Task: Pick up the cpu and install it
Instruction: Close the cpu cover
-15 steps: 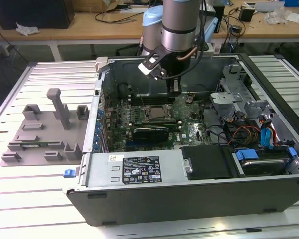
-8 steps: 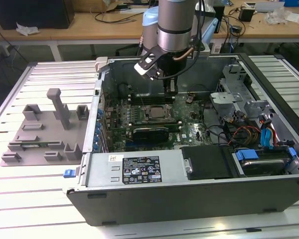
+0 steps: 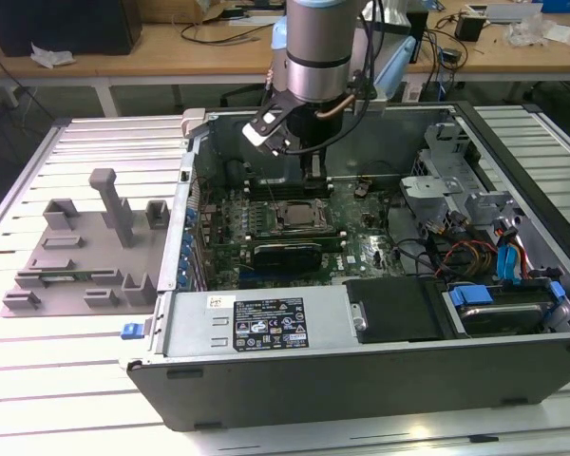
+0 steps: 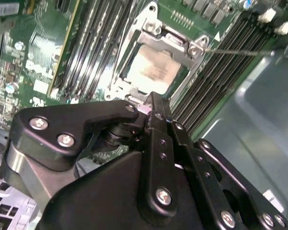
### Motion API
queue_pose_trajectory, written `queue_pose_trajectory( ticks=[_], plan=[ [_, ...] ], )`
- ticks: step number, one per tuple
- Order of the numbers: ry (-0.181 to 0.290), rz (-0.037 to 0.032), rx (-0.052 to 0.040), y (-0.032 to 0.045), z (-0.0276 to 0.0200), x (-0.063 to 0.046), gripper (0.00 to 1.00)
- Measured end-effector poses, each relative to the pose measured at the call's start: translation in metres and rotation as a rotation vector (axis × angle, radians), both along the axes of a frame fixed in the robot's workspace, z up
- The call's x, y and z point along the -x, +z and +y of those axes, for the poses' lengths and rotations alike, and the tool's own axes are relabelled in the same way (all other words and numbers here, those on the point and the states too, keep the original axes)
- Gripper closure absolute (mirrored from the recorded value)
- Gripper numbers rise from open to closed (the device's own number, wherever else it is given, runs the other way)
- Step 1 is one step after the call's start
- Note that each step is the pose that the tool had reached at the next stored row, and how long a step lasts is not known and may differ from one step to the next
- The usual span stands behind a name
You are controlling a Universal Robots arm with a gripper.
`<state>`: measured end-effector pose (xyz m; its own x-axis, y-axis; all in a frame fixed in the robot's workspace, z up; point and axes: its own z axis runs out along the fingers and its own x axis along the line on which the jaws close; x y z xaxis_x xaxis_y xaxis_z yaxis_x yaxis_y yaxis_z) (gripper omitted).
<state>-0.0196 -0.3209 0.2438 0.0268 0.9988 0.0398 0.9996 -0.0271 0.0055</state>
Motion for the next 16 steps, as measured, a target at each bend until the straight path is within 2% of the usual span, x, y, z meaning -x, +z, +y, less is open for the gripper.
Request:
queue_pose_trajectory(
  ticks=[8, 10, 14, 16],
  plan=[
    [0.008, 0.0, 0.0005, -0.0016, 0.0, 0.0013, 0.89],
    [0.052, 0.0, 0.0006, -0.0016, 0.0, 0.0013, 0.89],
    [0.178, 0.0, 0.0007, -0.0017, 0.0, 0.0013, 0.89],
    [0.214, 0.0, 0.0009, -0.0017, 0.0, 0.0013, 0.89]
  ],
)
